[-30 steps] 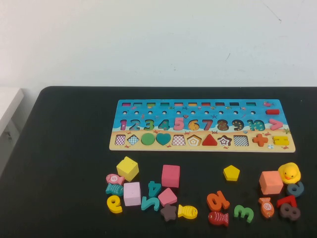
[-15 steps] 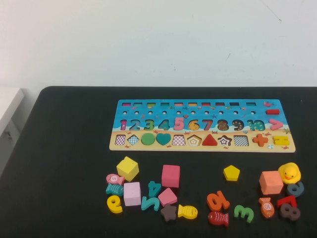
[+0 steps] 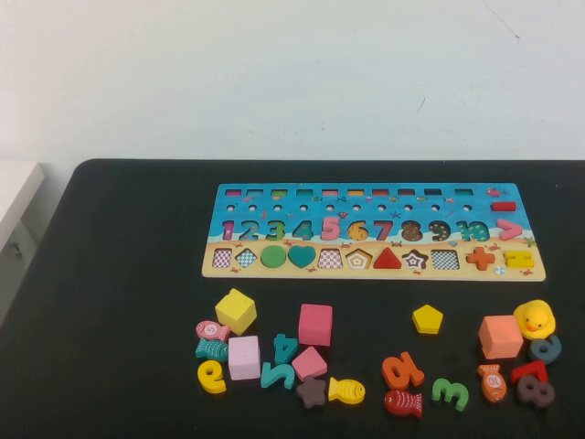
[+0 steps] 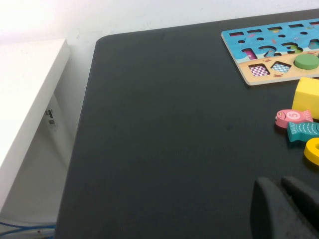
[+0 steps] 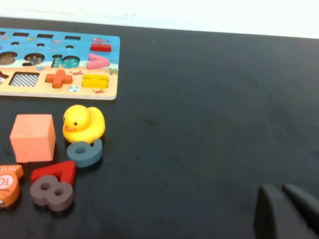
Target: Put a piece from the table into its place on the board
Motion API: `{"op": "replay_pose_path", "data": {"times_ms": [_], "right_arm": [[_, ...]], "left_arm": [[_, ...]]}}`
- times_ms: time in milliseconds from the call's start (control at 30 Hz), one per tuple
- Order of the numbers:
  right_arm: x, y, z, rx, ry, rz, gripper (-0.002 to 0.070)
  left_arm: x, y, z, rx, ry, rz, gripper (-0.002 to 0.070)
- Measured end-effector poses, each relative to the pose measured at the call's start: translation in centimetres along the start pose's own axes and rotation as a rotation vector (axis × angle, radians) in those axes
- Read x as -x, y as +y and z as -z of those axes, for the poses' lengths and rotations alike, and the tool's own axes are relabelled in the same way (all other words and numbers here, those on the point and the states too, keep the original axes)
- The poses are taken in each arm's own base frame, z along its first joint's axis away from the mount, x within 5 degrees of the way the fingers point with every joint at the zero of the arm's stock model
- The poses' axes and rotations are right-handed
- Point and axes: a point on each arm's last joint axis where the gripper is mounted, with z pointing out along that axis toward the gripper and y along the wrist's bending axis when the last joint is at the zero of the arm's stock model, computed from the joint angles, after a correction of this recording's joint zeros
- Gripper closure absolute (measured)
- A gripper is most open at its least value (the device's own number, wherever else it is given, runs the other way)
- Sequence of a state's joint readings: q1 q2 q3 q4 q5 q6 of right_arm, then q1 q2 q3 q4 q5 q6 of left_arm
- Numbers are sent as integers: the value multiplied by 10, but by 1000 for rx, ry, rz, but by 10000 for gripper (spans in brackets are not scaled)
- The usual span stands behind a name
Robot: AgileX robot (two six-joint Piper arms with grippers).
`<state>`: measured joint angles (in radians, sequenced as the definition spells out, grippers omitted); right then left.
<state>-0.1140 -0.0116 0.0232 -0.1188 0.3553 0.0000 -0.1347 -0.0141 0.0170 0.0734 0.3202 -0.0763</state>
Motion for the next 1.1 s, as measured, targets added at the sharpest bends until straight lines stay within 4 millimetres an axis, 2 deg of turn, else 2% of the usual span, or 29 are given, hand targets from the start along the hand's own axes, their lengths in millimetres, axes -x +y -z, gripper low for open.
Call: {"op": "replay_pose_path", "data": {"times_ms": [133,233,533,733,833,900,1000,1100], "right_arm": [[3,0,0,-2,-28,6,658],[10,0,0,-2,-118,11,657],[55,0,19,9,-672,-18,657],[72,1,36,43,-942,-73,657],[74,0,39,49,-971,-86,658],[81,-1,41,49,-928,-101,657],[101,-6,51,43,-803,-143,658],[128,-12,77,21,-706,-165,657]], "left_arm": [[0,0,0,0,0,0,676],[0,0,0,0,0,0,676],[0,0,0,0,0,0,676],[0,0,0,0,0,0,676],[0,0,0,0,0,0,676],[0,0,0,0,0,0,676],[0,0,0,0,0,0,676],[0,0,0,0,0,0,676]]}}
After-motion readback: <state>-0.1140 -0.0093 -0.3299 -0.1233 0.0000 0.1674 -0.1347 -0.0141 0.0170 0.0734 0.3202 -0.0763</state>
